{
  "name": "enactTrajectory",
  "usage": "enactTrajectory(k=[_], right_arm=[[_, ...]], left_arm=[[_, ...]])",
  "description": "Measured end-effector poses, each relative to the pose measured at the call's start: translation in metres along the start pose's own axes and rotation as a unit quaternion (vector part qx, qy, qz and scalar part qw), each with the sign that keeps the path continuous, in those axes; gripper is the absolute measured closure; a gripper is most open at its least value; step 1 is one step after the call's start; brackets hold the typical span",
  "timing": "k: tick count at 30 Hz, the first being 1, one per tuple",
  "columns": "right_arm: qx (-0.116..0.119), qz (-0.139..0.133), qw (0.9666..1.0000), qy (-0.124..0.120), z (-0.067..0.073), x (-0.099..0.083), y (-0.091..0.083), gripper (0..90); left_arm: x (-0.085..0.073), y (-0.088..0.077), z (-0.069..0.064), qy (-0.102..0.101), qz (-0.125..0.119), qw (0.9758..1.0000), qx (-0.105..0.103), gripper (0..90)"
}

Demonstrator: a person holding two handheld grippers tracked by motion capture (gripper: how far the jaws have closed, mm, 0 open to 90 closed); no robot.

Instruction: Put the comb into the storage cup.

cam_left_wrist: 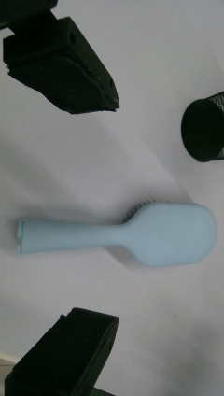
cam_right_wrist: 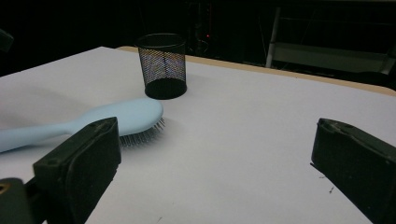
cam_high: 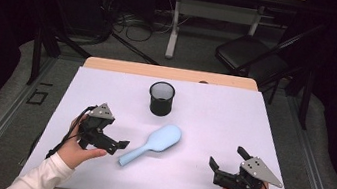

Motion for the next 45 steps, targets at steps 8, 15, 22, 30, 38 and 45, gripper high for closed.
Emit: enactTrajectory(k=[8,15,22,30,38,45], right_arm=[[0.0,0.001,1.0,0.0,0.0,0.0,0.0,1.2],[0.0,0.002,1.0,-0.001,0.0,0.0,0.0,1.4],[0.001,0.001,1.0,0.0,0.0,-0.001,0.0,1.7],[0.002,0.002,1.0,-0.001,0.001,-0.001,0.0,1.8],[0.002,0.001,1.0,0.001,0.0,-0.001,0.001,1.8],[0.003,0.001,1.0,0.002,0.0,-0.001,0.001,1.8]], left_arm=[[0.002,0.011,-0.001,0.009,0.033,0.9994,0.007,0.4],[0.004,0.02,-0.003,0.011,0.051,0.9986,0.011,0.4],[0.007,0.028,-0.003,0.014,0.067,0.9975,0.016,0.4],[0.008,0.037,-0.006,0.024,0.086,0.9958,0.019,0.4],[0.009,0.047,-0.006,0.03,0.105,0.9938,0.021,0.4],[0.009,0.058,-0.009,0.032,0.119,0.9921,0.022,0.4]])
Point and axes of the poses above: each handheld gripper's, and its own axes: y roughly forward along the jaws, x roughly out of its top, z roughly to its left, the point moved 3 cm from there along y, roughly forward along the jaws, and after that the axes turned 5 degrees about -y, right-handed, at the moved point
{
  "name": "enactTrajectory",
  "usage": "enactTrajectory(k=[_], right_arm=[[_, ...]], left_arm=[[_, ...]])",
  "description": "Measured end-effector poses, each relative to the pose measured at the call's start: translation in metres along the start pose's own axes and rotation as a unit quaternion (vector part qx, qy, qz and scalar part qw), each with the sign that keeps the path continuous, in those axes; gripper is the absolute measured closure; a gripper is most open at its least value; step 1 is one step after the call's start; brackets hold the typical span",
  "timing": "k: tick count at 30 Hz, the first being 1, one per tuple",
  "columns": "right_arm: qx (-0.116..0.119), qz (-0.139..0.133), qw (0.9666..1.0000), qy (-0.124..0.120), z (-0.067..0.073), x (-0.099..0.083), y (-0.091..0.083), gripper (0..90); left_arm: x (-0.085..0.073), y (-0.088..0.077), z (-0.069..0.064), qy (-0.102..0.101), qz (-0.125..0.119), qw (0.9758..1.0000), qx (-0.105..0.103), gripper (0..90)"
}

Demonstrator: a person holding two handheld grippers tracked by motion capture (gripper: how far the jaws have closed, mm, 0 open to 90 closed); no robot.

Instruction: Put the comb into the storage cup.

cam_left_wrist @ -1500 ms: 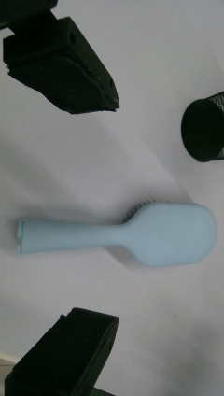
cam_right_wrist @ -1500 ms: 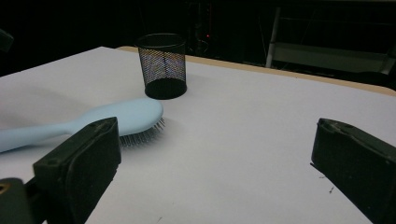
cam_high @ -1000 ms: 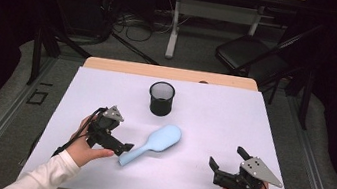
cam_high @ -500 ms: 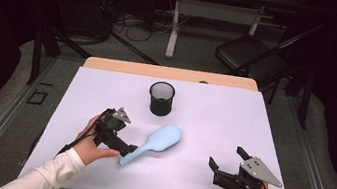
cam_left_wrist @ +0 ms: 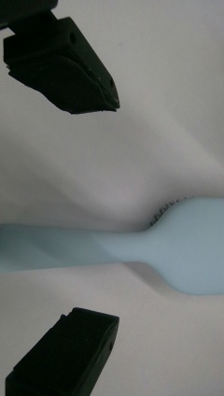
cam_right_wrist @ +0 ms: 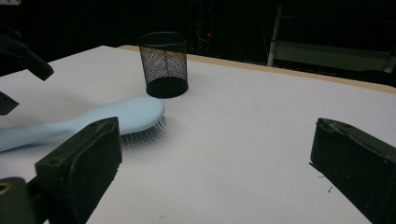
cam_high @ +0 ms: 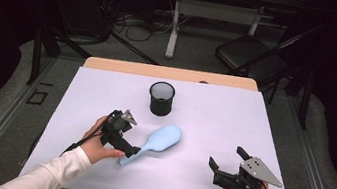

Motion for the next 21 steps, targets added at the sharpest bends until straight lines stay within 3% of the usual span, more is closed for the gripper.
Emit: enactTrajectory(k=[21], right_arm=[[0.006,0.005,1.0,0.001,0.001,-0.001,0.002,1.8]], left_arm=[[0.009,0.021,-0.004,0.01,0.048,0.9988,0.002,4.8]])
Point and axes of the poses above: each handheld gripper's, and its own axes: y roughly forward along the jaws, x roughly out of its top, z roughly to its left, the point moved 3 cm from there along y, roughly forward along the jaws, and after that the axes turned 5 degrees about -y, right-handed, at the moved point
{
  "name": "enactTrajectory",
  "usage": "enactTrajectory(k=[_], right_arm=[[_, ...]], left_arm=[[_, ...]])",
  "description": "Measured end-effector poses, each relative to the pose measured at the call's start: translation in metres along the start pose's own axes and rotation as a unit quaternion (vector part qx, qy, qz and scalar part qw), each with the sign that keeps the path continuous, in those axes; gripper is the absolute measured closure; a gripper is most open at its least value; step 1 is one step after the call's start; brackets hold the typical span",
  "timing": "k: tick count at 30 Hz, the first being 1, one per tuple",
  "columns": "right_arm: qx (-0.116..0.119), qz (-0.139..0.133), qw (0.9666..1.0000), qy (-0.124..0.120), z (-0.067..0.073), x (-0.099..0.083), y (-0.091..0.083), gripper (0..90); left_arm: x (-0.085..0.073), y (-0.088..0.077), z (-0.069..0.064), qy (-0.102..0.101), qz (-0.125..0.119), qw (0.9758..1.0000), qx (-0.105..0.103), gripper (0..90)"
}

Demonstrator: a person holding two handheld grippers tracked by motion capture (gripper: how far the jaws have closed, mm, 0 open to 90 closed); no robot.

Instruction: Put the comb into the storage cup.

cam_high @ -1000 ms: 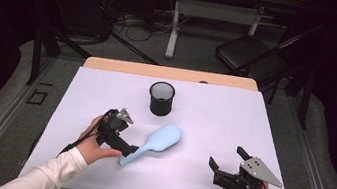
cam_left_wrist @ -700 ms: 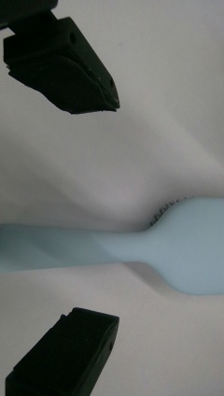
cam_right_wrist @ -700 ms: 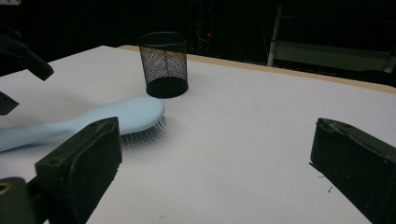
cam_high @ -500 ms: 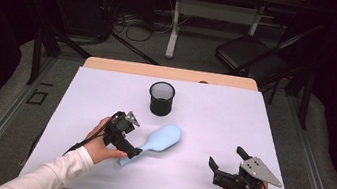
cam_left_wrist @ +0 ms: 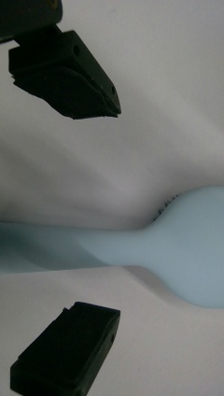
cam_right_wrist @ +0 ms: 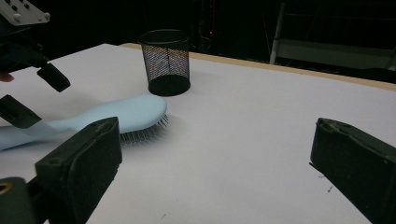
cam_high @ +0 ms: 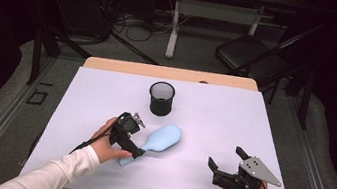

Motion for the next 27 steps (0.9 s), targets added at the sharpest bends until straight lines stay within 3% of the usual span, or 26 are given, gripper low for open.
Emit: enactTrajectory(k=[9,16,27], right_arm=[[0.0,0.003,1.0,0.005,-0.001,-0.001,0.001,1.8],[0.002,0.003,1.0,0.005,-0.001,-0.001,0.001,1.8],[0.004,0.004,1.0,0.007,-0.002,-0.002,0.001,2.0]], left_arm=[[0.0,0.009,-0.001,0.002,0.019,0.9998,0.004,5.4],[0.001,0.013,-0.002,0.001,0.031,0.9995,0.011,15.3],[0.004,0.019,-0.006,0.003,0.04,0.9992,0.009,19.9]])
Point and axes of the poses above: each handheld gripper's, and its own axes: y roughly forward along the jaws, x roughly out of its top, z roughly to its left, the point moved 3 cm from there along y, roughly forward along the jaws, and after that the axes turned 5 degrees about -y, right-handed, at the moved point
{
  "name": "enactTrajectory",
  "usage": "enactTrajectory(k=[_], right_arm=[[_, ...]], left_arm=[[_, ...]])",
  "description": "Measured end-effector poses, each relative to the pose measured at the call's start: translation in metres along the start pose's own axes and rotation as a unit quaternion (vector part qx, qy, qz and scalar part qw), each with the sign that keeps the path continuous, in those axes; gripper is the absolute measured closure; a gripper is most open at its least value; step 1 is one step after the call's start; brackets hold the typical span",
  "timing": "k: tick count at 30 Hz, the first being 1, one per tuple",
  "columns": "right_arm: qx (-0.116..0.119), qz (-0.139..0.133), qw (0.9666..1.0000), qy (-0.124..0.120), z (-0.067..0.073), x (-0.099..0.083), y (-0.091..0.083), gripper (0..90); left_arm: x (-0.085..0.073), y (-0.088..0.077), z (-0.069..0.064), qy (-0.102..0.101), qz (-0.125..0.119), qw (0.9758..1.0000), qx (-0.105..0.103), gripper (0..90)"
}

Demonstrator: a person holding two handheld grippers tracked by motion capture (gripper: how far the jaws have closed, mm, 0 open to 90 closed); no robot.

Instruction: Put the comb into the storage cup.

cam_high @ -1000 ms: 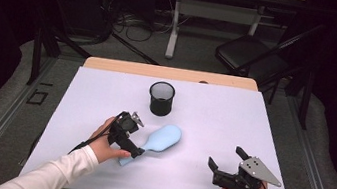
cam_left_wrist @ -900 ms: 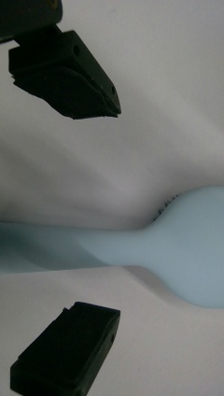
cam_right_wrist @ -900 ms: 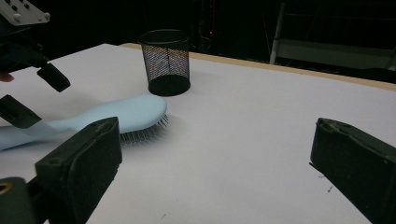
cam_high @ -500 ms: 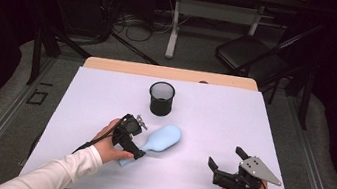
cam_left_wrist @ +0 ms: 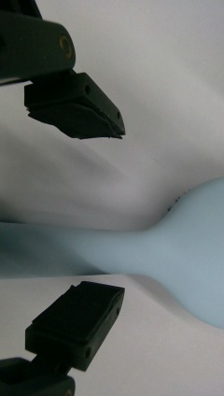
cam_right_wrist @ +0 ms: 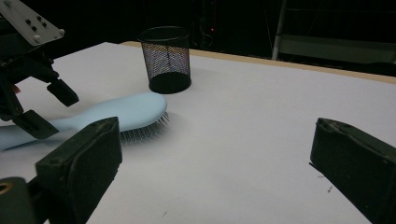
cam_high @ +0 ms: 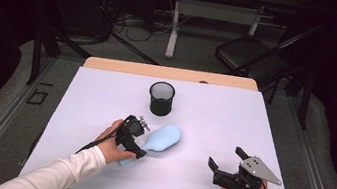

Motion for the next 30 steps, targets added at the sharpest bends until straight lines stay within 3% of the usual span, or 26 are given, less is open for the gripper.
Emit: enactTrajectory(k=[8,30], right_arm=[[-0.001,0.0,1.0,0.0,0.0,0.0,-0.001,2.2],[-0.002,0.002,1.0,0.002,0.0,0.0,0.0,2.7]], left_arm=[[0.006,0.002,-0.005,0.013,0.003,0.9999,-0.001,28.0],[0.016,0.012,-0.013,0.019,0.018,0.9996,-0.006,43.0]])
Point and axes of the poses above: each handheld gripper's, and its own axes: y roughly forward along the jaws, x roughly out of its top, z roughly to its left, the point moved 3 cm from there along y, roughly forward along the jaws, and after that the axes turned 5 degrees about -y, right-handed, at the moved point
